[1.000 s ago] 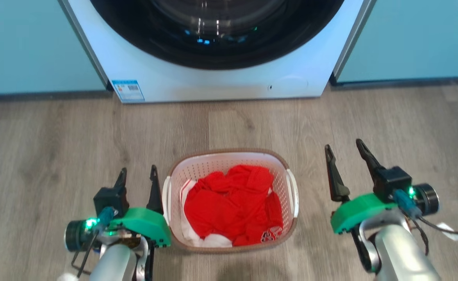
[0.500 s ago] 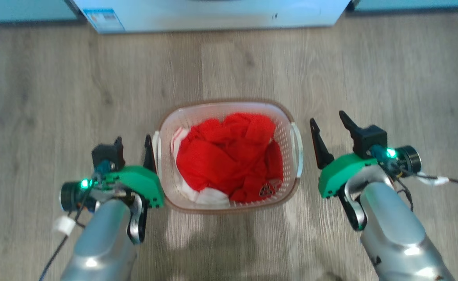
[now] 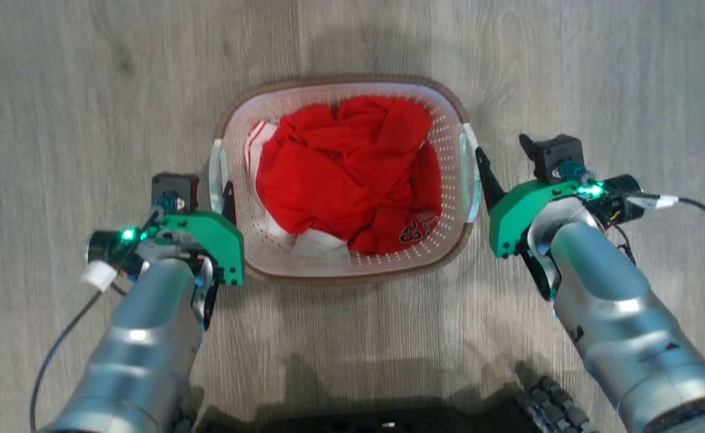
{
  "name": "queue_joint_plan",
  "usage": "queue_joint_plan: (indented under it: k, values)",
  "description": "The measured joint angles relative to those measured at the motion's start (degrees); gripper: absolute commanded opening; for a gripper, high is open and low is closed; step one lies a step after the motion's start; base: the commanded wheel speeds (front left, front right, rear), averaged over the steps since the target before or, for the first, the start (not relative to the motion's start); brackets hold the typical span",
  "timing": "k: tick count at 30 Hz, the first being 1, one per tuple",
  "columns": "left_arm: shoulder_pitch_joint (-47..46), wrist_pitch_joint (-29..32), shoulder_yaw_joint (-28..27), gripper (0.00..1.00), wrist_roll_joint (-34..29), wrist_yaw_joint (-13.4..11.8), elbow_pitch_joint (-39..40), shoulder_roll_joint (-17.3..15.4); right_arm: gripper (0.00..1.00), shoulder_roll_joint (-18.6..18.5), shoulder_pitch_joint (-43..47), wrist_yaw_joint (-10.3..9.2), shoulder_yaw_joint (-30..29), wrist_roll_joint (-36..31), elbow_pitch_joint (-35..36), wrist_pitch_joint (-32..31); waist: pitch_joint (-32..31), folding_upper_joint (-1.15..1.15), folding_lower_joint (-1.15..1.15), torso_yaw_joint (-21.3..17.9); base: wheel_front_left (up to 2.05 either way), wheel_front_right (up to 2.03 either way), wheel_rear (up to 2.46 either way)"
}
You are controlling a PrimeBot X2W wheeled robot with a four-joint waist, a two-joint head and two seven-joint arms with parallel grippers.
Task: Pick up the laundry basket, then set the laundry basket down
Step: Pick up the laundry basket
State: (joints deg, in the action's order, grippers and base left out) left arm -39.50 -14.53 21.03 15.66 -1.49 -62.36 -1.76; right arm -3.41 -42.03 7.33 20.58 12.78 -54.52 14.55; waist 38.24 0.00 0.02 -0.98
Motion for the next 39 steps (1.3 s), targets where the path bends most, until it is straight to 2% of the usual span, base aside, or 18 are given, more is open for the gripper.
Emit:
queue_joint_plan:
  k: [6, 14, 18, 26, 39]
  values:
    - [-4.4, 0.0, 1.6, 1.0, 0.0, 1.7, -5.6, 0.1, 1.0, -0.1, -3.8, 0.0, 4.2, 5.0, -5.6, -0.7, 3.9, 0.0, 0.0, 0.3, 0.0, 0.0, 0.0]
    - [-8.7, 0.0, 4.3, 1.0, 0.2, 3.1, -9.8, 0.2, 1.0, -0.2, -7.4, 0.0, 10.1, 13.9, -7.7, -3.8, 7.7, 0.0, -0.01, 0.6, 0.0, 0.0, 0.0]
    - [-11.0, 2.0, 4.9, 1.0, 0.2, 3.6, -10.8, 0.2, 1.0, -0.3, -9.6, 0.0, 12.6, 17.0, -8.5, -4.8, 9.3, 0.0, -0.01, 0.7, 0.0, 0.0, 0.0]
    - [-13.5, 6.2, 6.2, 1.0, 0.2, 5.6, -11.4, 0.2, 1.0, -0.3, -12.5, 0.0, 16.9, 21.3, -9.9, -6.0, 12.5, 0.0, -0.01, 0.5, 0.0, 0.0, 0.0]
    - [-15.9, 9.2, 7.3, 1.0, 0.9, 6.1, -11.7, 0.1, 1.0, -0.4, -15.8, 0.0, 21.4, 26.4, -11.8, -6.4, 15.6, 0.0, -0.02, 0.7, 0.0, 0.0, 0.0]
